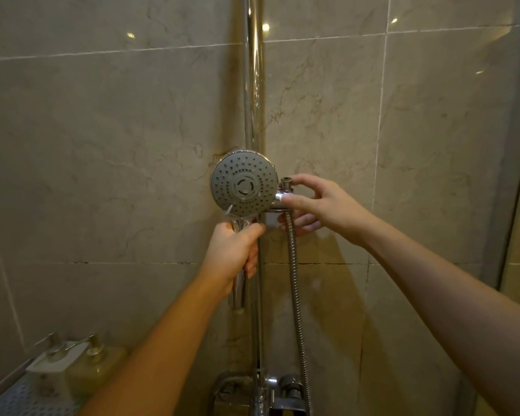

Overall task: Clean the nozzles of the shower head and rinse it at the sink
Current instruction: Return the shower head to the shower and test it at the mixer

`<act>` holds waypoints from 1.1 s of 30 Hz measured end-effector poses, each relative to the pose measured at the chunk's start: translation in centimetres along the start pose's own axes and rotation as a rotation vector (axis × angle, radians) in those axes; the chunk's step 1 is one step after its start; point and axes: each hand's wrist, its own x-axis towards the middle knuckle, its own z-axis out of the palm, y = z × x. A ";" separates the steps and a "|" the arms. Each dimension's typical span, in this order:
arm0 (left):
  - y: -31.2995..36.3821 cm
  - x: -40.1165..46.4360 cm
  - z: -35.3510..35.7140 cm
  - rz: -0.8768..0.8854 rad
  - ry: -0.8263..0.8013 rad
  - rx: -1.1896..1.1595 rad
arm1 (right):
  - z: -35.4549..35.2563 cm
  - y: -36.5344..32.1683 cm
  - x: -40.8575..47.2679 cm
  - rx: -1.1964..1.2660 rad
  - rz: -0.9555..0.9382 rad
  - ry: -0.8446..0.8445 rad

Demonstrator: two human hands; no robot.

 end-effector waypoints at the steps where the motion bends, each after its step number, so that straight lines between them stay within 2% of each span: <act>1: 0.0 0.0 0.0 0.002 0.002 0.000 | 0.3 -0.2 0.1 -0.016 0.008 0.046; 7: 0.3 -0.1 0.2 0.004 0.016 0.016 | 2.0 -1.5 0.7 -0.261 0.049 0.311; 12: 0.6 -0.4 0.3 0.003 0.019 0.026 | 2.4 -0.8 1.0 -0.516 -0.095 0.515; 18: 1.2 -0.7 0.5 0.019 0.010 0.026 | 2.4 -1.4 1.4 -0.885 -0.177 0.554; 21: 1.7 -0.6 0.5 0.023 -0.001 0.013 | 2.2 -1.4 1.9 -0.832 -0.202 0.541; 24: 2.1 -0.3 0.4 0.012 -0.004 -0.043 | 1.7 -1.5 2.7 -0.741 -0.236 0.607; 28: 2.3 0.0 0.0 0.024 0.027 -0.096 | 0.0 -2.1 2.9 -0.371 -0.255 0.727; 30: 2.1 0.0 -0.1 0.019 0.048 -0.108 | 0.4 -2.0 1.3 -0.149 -0.246 0.682; 33: 1.6 -0.2 -0.2 0.005 0.087 -0.149 | 3.3 0.0 -2.0 -0.042 -0.244 0.591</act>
